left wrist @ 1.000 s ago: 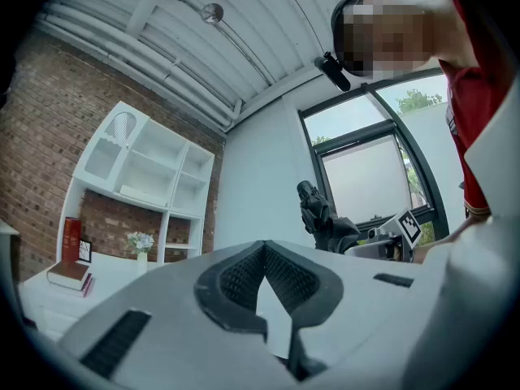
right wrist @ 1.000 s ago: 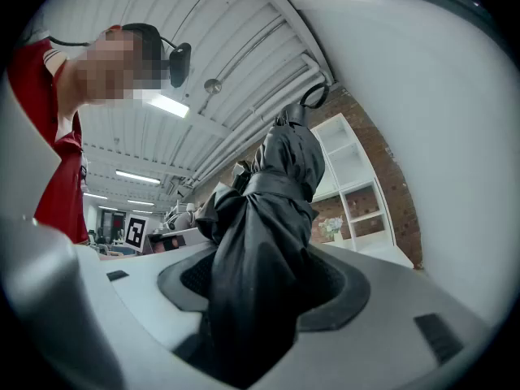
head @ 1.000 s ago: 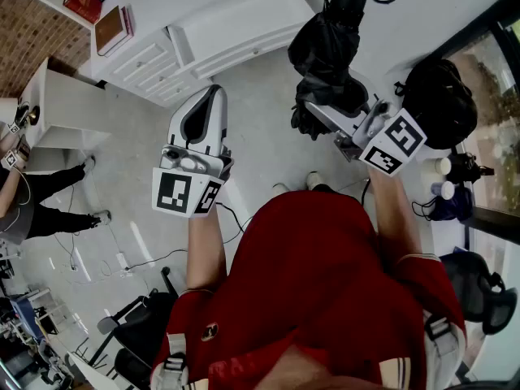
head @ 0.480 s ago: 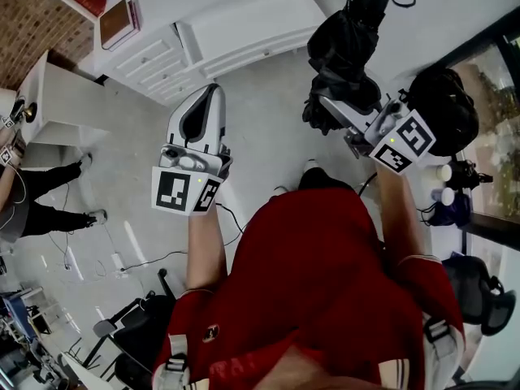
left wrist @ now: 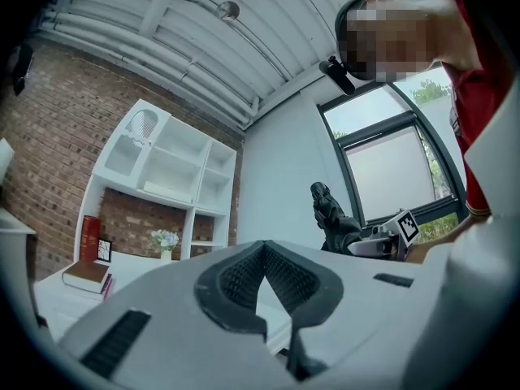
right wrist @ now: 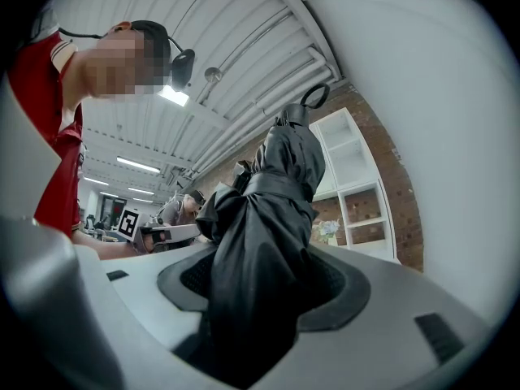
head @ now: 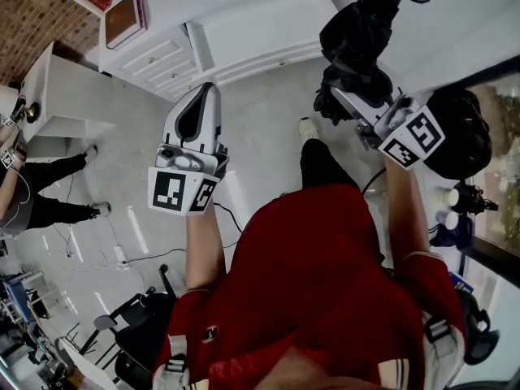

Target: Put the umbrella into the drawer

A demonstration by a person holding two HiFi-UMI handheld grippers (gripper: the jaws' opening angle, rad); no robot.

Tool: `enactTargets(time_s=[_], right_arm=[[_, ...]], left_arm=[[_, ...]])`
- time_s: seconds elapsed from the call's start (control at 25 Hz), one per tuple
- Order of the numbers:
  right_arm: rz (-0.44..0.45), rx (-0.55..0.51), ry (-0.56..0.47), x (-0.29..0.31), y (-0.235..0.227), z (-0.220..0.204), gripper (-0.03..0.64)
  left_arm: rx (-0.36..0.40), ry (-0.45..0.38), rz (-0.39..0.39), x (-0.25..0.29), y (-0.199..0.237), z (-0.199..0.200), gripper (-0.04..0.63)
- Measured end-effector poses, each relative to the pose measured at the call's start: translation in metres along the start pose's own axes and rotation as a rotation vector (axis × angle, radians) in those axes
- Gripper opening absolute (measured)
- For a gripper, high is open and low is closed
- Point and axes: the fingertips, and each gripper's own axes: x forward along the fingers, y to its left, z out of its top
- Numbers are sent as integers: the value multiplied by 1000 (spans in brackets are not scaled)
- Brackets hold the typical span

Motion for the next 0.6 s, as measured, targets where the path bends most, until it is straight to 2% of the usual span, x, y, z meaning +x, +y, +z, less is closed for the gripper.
enactTargets(time_s=[0.24, 0.6], right_arm=[[76, -46, 35, 57, -96, -3, 265], [264, -172, 147, 134, -222, -12, 265]], left_arm=[[17, 18, 72, 85, 48, -15, 6], [35, 52, 203, 200, 104, -34, 6]])
